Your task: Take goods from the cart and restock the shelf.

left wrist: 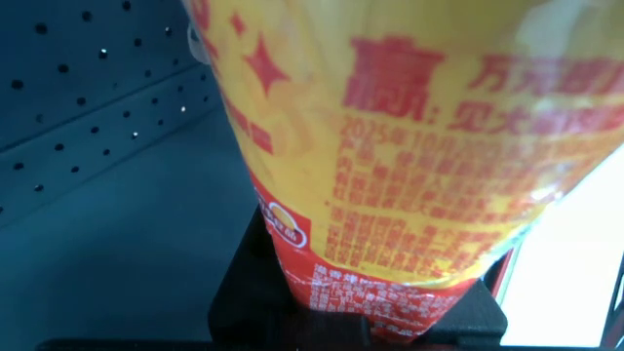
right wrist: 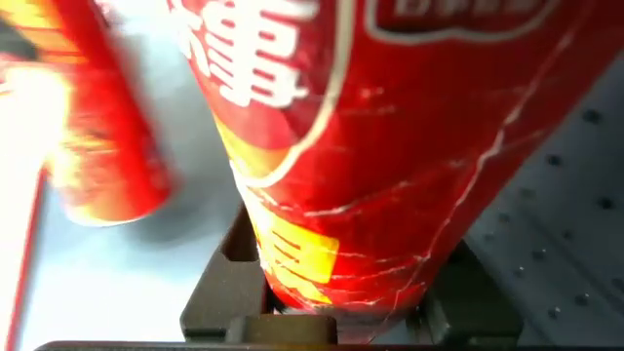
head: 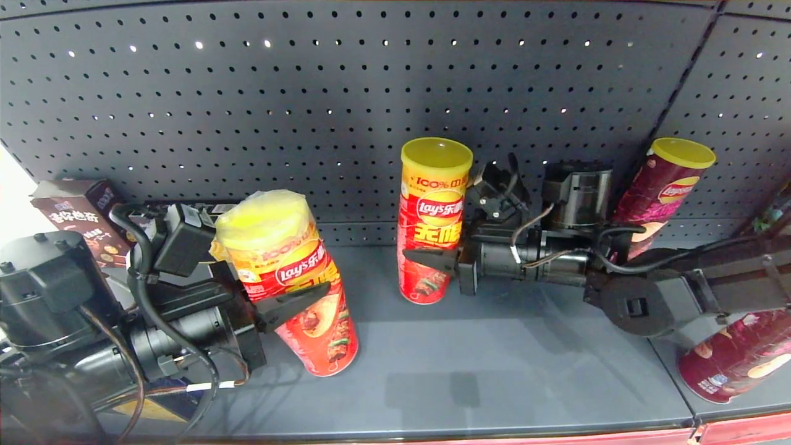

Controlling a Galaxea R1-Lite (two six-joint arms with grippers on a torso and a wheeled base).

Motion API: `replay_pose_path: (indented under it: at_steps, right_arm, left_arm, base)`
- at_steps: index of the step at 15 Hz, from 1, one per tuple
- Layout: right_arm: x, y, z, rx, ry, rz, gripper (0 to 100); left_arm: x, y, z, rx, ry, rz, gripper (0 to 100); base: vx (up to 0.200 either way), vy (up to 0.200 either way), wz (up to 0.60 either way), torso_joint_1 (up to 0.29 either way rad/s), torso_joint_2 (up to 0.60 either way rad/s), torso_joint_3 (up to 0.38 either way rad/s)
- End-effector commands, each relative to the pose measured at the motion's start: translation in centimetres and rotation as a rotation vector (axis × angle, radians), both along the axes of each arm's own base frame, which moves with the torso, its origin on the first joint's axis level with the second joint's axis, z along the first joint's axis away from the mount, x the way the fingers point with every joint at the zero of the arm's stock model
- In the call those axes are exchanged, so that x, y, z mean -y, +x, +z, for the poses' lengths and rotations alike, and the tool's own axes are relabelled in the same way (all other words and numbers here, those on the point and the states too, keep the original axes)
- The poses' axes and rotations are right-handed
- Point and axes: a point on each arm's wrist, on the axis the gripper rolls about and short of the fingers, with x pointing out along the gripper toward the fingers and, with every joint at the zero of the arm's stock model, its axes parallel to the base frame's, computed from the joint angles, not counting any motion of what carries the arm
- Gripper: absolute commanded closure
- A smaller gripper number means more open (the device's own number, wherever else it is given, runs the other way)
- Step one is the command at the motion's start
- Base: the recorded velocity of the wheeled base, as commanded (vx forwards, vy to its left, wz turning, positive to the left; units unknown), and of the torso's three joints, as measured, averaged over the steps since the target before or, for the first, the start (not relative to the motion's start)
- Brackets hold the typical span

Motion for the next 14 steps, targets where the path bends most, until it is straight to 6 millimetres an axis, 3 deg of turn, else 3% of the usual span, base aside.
replay_pose_path:
  at_steps: [1, 3, 6, 10, 14]
  right_arm:
    - [0.6, -4.4, 1.8, 0.043, 0.019, 0.036, 100]
    - [0.7, -7.1, 1.0, 0.036, 0.009, 0.03, 100]
    - [0.6, -10.0, -1.8, 0.028, 0.006, 0.056, 100]
    - [1.6, -11.0, -4.9, -0.012, -0.028, 0.056, 100]
    - [1.7, -10.9, -6.1, -0.035, -0.05, 0.05, 100]
  left_arm:
    - [0.0, 0.0, 0.0, 0.0, 0.0, 0.0, 100]
    - [0.0, -0.1, -0.2, -0.006, 0.003, -0.002, 100]
    - [0.0, -0.1, -0.2, -0.008, 0.004, 0.0, 100]
    - [-0.1, -0.3, -0.5, -0.021, 0.008, 0.001, 100]
    - [-0.1, -0.3, -0.7, -0.027, 0.01, 0.003, 100]
  base:
    - [0.0, 0.0, 0.0, 0.0, 0.0, 0.0]
    - [0.0, 0.0, 0.0, 0.0, 0.0, 0.0]
    - [0.0, 0.0, 0.0, 0.0, 0.0, 0.0]
    - [0.0, 0.0, 0.0, 0.0, 0.0, 0.0]
    - [0.0, 0.0, 0.0, 0.0, 0.0, 0.0]
